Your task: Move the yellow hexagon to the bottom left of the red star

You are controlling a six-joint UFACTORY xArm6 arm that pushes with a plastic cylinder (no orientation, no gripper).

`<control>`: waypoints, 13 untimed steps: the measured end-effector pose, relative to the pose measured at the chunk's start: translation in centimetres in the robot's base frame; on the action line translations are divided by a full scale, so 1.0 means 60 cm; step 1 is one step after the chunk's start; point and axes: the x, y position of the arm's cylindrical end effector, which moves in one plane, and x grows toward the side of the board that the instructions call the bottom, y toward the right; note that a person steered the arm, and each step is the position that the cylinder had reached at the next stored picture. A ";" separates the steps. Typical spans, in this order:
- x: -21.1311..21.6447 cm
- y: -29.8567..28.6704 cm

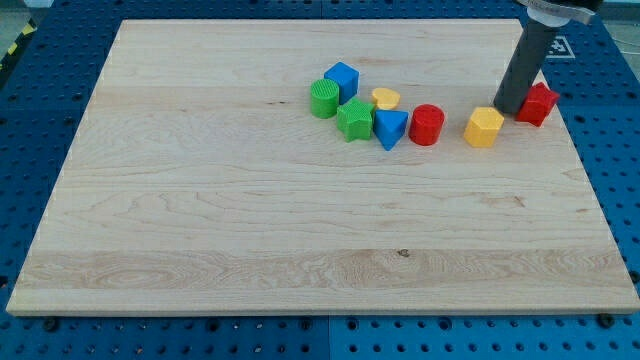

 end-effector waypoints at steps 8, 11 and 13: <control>0.054 -0.092; 0.068 -0.115; 0.122 -0.115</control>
